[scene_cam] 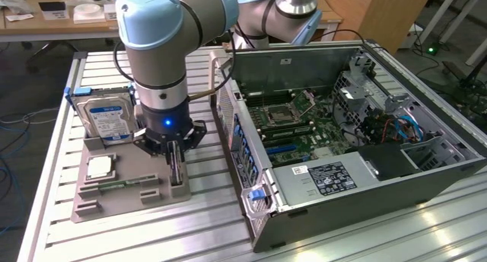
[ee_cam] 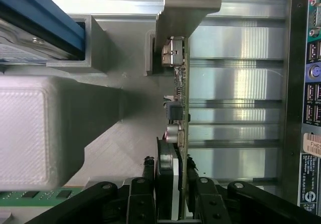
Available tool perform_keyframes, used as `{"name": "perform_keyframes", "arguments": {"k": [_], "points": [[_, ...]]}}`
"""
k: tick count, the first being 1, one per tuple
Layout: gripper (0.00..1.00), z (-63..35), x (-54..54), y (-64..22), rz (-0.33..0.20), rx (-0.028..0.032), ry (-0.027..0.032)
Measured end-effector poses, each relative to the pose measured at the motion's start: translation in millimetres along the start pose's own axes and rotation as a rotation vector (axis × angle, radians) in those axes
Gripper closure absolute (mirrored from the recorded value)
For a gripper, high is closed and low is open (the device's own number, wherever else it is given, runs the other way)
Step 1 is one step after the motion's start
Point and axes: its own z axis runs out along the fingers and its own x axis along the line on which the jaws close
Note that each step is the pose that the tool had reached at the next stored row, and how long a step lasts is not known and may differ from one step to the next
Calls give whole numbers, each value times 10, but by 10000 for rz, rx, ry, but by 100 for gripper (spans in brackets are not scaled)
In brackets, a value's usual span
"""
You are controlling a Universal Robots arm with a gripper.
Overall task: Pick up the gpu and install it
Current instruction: 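Pick up the gpu and move the gpu toward the slot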
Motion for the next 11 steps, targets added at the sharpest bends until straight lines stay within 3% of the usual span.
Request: {"name": "perform_keyframes", "arguments": {"k": [8,11], "points": [[64,1,-3,0,-1,2,2],[72,1,-4,0,-1,2,0]]}}
